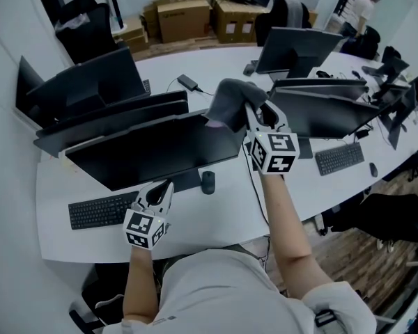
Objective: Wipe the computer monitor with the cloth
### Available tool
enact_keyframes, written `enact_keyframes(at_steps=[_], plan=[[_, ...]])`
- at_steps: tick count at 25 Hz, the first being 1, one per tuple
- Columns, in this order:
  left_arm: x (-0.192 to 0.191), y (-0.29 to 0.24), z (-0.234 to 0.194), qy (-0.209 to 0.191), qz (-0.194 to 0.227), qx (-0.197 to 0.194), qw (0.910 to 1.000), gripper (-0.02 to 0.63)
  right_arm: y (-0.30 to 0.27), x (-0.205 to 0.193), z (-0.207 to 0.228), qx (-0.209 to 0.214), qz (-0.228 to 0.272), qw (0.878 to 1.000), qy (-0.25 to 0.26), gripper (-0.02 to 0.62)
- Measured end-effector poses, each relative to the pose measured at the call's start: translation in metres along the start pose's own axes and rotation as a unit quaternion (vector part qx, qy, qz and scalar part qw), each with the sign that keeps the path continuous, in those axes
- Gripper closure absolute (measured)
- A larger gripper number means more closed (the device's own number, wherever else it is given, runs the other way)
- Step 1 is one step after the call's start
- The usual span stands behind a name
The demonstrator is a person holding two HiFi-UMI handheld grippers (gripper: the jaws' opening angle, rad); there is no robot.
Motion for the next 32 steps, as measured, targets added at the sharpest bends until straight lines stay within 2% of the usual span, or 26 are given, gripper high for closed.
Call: enact_keyframes(at_steps=[15,24,29,32], plan=[[0.011,-0.035,0.028,-0.019,-0.014,-0.021,0.9995,0.604,0.025,-0.008,0.077,-0.048,0.004,0.999,-0.011,0.471],[0.008,-0.043,0.045,-0.033,-0.034,-0.039,0.9981,0.604,0.039,-0.027,0.092,-0.056,-0.019,0.998,0.011,0.474],[0.006,-0.046,0.056,-0.034,-0.037,-0.048,0.9975,0.604,0.045,-0.037,0.090,-0.026,-0.005,1.000,-0.008,0.474],[0.005,-0.045,0.059,-0.038,-0.041,-0.052,0.9971,0.604,0.045,-0.038,0.084,-0.016,-0.004,1.000,-0.002,0.472]])
Point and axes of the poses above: the fingertips, and each gripper's own axes: y backward along the fingers, z to its right, x out of its top, the point moved 5 cm from there along y, backward along the fingers, and after that the axes turned 13 degrees about -y, right-handed, at the moved point
